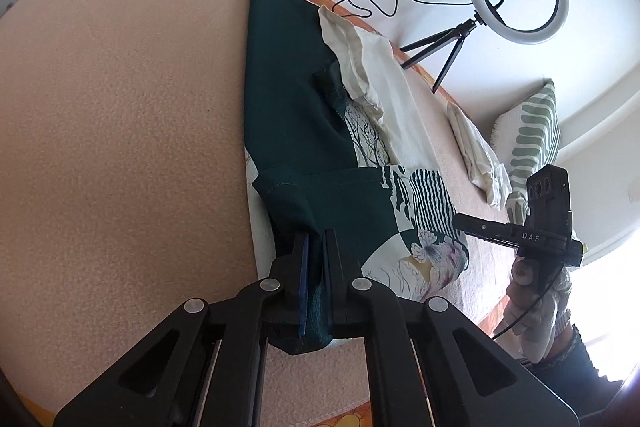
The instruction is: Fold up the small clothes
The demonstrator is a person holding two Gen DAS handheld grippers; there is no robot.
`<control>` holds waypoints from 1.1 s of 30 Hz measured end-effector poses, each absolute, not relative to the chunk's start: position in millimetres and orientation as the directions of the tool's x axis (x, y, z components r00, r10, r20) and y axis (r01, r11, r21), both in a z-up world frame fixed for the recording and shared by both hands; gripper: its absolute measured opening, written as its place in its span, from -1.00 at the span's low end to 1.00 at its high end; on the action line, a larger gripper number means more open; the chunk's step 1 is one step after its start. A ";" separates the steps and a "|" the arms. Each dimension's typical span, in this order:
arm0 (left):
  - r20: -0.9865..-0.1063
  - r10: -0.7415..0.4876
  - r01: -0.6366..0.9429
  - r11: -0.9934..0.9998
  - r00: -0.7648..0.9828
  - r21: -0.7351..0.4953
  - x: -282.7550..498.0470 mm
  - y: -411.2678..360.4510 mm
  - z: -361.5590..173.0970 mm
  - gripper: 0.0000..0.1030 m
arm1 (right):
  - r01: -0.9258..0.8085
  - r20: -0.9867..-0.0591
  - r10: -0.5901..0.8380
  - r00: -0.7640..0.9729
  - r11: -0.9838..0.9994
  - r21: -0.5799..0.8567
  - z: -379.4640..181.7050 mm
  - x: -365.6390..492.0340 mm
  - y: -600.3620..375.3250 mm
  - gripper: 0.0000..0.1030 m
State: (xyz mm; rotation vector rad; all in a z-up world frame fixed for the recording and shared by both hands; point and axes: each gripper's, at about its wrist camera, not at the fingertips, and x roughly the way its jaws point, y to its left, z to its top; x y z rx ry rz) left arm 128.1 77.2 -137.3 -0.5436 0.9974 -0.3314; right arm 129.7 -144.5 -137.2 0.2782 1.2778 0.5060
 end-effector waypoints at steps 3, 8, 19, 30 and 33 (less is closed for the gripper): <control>-0.697 -0.485 0.028 0.831 0.528 -0.556 128.5 76.7 -134.0 -0.94 | -0.222 -0.850 0.481 0.216 0.872 0.437 -134.0 125.1 -142.0 -0.81; -0.700 -0.466 0.046 0.847 0.541 -0.529 132.0 72.7 -131.9 -0.96 | -0.233 -0.854 0.456 0.250 0.885 0.404 -126.7 118.0 -141.3 -0.90; -0.743 -0.318 0.086 0.939 0.589 -0.333 153.8 70.1 -137.4 -0.96 | -0.263 -0.897 0.309 0.316 0.937 0.230 -122.6 108.9 -140.6 -0.91; -0.706 -0.320 0.057 0.927 0.632 -0.369 129.0 79.1 -117.9 -0.80 | -0.402 -0.822 0.417 0.389 0.879 0.256 -97.9 80.0 -123.5 -0.91; -0.697 -0.410 0.164 0.904 0.588 -0.394 116.0 51.1 -117.3 -0.80 | -0.447 -0.852 0.358 0.381 0.879 0.169 -107.7 75.8 -104.4 -0.91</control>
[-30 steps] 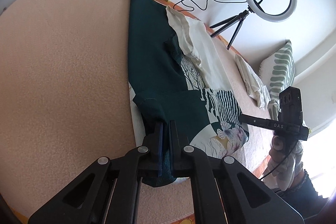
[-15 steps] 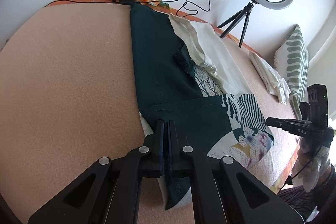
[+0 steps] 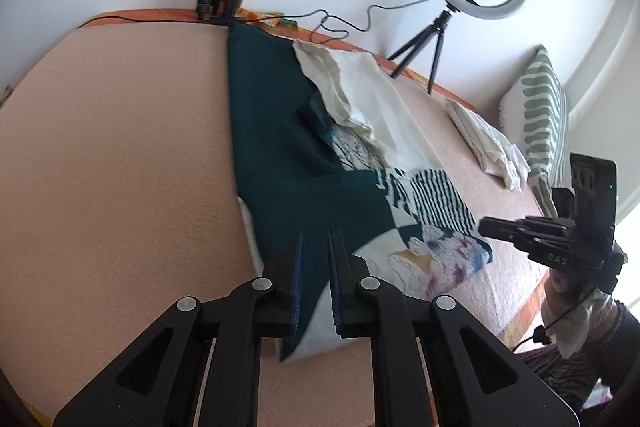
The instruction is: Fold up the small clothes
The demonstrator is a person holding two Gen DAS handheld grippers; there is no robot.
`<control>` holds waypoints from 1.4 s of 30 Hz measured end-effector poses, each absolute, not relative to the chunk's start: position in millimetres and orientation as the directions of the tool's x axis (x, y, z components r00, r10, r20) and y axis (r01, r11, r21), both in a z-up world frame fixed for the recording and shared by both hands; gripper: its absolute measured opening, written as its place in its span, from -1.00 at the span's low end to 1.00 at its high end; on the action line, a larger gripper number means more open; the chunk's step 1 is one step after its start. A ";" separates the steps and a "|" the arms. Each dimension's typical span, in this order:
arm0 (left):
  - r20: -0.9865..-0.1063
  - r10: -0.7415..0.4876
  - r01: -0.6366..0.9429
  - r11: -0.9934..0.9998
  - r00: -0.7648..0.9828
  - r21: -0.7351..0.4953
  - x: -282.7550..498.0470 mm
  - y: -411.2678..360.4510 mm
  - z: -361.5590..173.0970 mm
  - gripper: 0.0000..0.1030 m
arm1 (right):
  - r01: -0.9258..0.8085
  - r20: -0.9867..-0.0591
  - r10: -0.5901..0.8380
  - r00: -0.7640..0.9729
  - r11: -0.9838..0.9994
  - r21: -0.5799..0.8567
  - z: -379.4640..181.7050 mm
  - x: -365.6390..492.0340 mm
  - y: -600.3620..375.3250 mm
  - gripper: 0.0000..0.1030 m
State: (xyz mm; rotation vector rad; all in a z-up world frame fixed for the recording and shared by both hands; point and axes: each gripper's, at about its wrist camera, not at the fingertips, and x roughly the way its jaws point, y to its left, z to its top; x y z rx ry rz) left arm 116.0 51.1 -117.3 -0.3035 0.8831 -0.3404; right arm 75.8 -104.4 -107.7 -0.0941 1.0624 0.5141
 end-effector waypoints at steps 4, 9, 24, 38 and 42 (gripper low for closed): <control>-0.736 -0.442 0.292 0.896 0.513 -0.334 106.7 7.4 -126.5 -0.80 | -0.417 -0.874 0.353 0.334 0.887 0.198 -120.1 77.8 -113.2 -0.91; -0.752 -0.452 0.332 0.887 0.480 -0.321 106.9 -9.4 -131.2 -0.80 | -0.361 -0.842 0.393 0.370 0.896 0.259 -112.2 106.2 -132.8 -0.75; -0.762 -0.448 0.294 0.892 0.467 -0.344 110.9 -0.1 -138.4 -0.80 | -0.256 -0.820 0.425 0.383 0.902 0.348 -127.2 159.9 -141.8 -0.37; -0.767 -0.447 0.278 0.893 0.461 -0.354 112.8 4.0 -139.5 -0.80 | -0.278 -0.814 0.479 0.330 0.873 0.401 -138.9 163.3 -135.0 -0.61; -0.750 -0.434 0.268 0.901 0.499 -0.342 111.3 6.9 -130.0 -0.78 | -0.265 -0.818 0.451 0.357 0.889 0.375 -134.9 158.1 -137.5 -0.92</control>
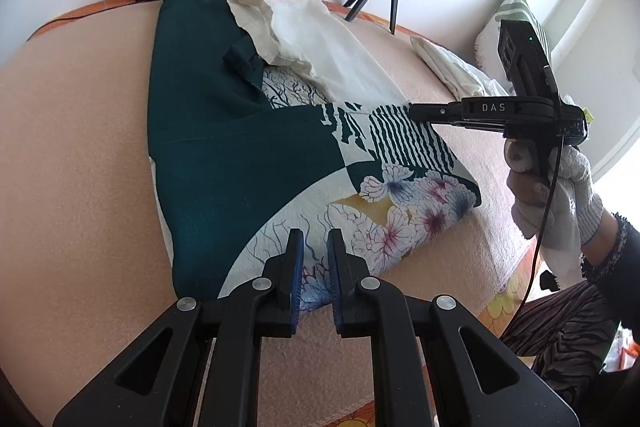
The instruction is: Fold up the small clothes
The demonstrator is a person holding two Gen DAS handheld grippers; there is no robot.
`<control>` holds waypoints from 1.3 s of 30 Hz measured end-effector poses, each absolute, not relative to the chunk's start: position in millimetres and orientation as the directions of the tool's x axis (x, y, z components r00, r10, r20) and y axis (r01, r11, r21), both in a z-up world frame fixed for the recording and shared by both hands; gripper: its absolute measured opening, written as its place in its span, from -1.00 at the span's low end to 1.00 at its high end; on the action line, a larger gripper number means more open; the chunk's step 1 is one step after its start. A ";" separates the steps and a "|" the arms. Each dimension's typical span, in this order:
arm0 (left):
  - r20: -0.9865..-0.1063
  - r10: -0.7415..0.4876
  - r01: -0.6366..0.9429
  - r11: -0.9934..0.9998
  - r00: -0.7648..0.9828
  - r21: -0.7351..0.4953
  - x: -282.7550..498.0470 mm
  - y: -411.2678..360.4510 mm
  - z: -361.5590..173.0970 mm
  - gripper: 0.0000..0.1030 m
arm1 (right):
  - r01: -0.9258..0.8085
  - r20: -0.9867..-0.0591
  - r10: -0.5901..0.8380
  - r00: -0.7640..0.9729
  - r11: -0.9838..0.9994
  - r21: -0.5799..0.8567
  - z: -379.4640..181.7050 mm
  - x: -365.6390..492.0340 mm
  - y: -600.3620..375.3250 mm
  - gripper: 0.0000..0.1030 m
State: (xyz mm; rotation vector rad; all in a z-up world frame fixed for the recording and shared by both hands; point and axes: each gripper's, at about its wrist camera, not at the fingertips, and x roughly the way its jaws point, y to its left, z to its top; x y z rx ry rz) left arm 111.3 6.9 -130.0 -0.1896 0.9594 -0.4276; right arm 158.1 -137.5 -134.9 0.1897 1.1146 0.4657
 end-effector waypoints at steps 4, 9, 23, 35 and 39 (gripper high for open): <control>-0.740 -0.431 0.295 0.901 0.517 -0.318 110.6 2.8 -123.8 -0.75 | -0.232 -0.836 0.394 0.382 0.916 0.326 -132.9 154.2 -147.6 -0.93; -0.789 -0.416 0.312 0.903 0.453 -0.296 113.6 -12.1 -138.4 -0.75 | -0.278 -0.838 0.391 0.381 0.913 0.299 -129.2 150.6 -137.7 -0.88; -0.725 -0.371 0.171 0.926 0.581 -0.336 177.7 57.5 -94.3 -0.53 | -0.356 -0.820 0.323 0.473 0.921 0.157 -85.7 167.9 -132.4 -0.20; -0.702 -0.434 0.053 0.868 0.564 -0.494 323.9 109.6 -122.6 -0.06 | -0.322 -0.813 0.435 0.387 0.890 0.323 -104.6 299.8 -152.4 -0.13; -0.697 -0.417 0.031 0.869 0.583 -0.494 355.7 122.0 -132.5 -0.06 | -0.322 -0.795 0.471 0.383 0.874 0.363 -113.0 337.2 -152.2 -0.13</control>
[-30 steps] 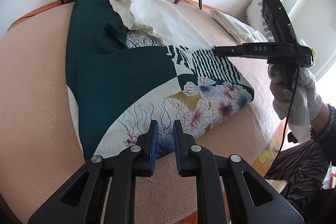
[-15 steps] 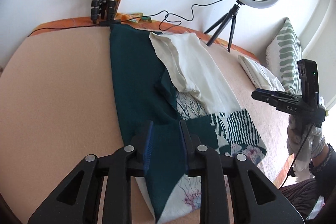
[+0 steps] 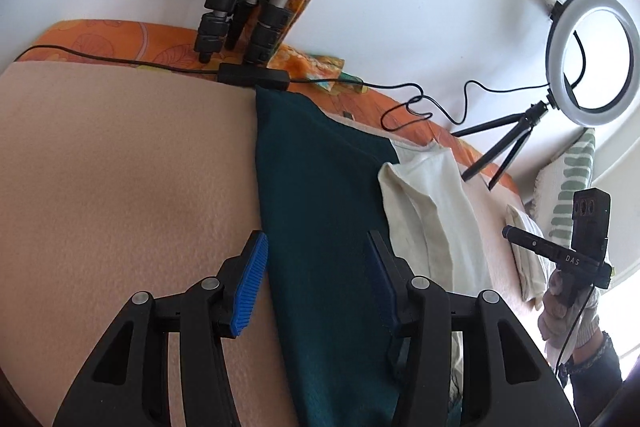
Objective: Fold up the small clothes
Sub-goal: 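Open both tools, move them to the collar end and grasp it, then lift the collar end with both tools and fold it over the hem fold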
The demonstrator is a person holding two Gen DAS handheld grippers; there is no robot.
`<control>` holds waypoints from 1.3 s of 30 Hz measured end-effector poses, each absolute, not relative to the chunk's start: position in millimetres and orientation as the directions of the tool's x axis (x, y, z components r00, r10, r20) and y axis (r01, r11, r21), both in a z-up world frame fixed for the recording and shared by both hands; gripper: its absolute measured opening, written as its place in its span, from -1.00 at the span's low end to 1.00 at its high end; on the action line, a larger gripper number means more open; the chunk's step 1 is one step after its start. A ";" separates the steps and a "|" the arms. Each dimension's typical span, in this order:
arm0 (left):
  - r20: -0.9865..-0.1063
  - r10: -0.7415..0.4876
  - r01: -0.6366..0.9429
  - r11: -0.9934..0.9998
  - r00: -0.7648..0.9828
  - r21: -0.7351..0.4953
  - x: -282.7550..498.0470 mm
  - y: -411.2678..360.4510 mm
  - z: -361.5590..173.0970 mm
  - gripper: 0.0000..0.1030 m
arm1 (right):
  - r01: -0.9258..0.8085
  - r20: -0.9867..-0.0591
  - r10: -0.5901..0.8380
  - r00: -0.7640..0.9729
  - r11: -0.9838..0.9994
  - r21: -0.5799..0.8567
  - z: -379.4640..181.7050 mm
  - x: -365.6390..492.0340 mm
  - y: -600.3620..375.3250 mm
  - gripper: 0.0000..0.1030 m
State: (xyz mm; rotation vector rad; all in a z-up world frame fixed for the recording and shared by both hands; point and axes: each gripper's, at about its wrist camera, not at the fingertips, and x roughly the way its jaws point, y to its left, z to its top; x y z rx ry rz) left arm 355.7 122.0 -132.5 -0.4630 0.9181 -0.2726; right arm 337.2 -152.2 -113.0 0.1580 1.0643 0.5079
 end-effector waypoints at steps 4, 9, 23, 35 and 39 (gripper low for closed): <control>-0.689 -0.420 0.001 0.854 0.590 -0.520 387.2 134.8 -142.1 -0.06 | -0.318 -0.791 0.480 0.379 0.870 0.376 -123.7 367.8 -146.0 -0.13; -0.667 -0.453 0.000 0.827 0.592 -0.562 415.4 141.2 -149.6 -0.06 | -0.325 -0.781 0.504 0.368 0.857 0.400 -136.6 397.8 -137.4 -0.13; -0.650 -0.485 0.054 0.823 0.585 -0.566 462.9 126.9 -146.1 -0.06 | -0.333 -0.756 0.525 0.391 0.846 0.416 -155.4 452.0 -107.3 -0.13; -0.665 -0.462 0.079 0.850 0.587 -0.521 466.5 105.5 -147.1 -0.89 | -0.349 -0.760 0.507 0.406 0.855 0.383 -152.8 458.9 -93.1 -0.83; -0.636 -0.471 0.130 0.853 0.611 -0.506 457.3 100.6 -131.7 -0.91 | -0.412 -0.743 0.502 0.442 0.850 0.328 -130.8 445.9 -86.4 -0.90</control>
